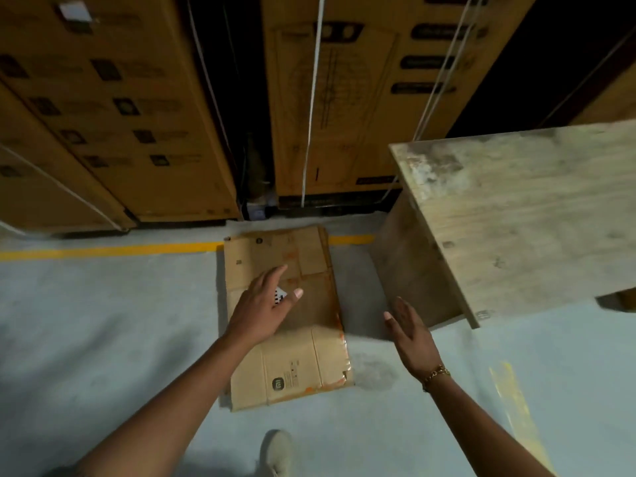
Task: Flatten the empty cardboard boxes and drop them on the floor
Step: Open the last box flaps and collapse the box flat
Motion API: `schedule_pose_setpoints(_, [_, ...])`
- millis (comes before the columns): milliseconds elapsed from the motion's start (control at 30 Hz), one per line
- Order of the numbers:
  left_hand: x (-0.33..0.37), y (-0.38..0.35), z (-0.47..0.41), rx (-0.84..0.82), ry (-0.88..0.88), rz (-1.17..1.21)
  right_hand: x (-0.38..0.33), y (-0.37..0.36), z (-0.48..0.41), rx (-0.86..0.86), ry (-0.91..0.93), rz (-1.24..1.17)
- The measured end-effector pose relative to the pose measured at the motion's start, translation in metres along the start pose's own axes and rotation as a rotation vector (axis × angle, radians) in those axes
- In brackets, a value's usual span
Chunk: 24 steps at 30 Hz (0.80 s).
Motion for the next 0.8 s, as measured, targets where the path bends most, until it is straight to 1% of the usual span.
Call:
schedule_pose_setpoints(133, [0.077,0.021,-0.006,-0.019,-0.120,-0.005,-0.024,0.069,0.041,0.196,0.046,-0.123])
schedule_pose_setpoints(233, [0.130,0.018,-0.014,-0.045,-0.186,0.007,-0.019,0.111,0.068,0.266,0.057,-0.126])
schedule_pose_setpoints(333, [0.184,-0.003,-0.027,-0.103,-0.246,-0.020,0.005,0.149,0.093,0.312,0.011,-0.131])
schedule_pose_setpoints(467, [0.261,-0.058,-0.051,-0.205,-0.353,-0.049,0.052,0.215,0.120,0.391,-0.040,-0.204])
schedule_pose_setpoints(600, [0.343,-0.130,-0.080,-0.293,-0.415,-0.066,0.106,0.290,0.135,0.458,-0.074,-0.273])
schedule_pose_setpoints(800, [0.468,-0.235,-0.102,-0.353,-0.492,-0.091,0.186,0.399,0.149,0.470,-0.134,-0.310])
Point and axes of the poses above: each hand's wrist, its own z-axis away from the middle knuckle, its own y-axis out of the back of the hand, x = y × z, the point moved 4 cm from there along -z, towards the middle knuckle, and after that the axes turned 10 degrees about -x, right-handed, at the moved point
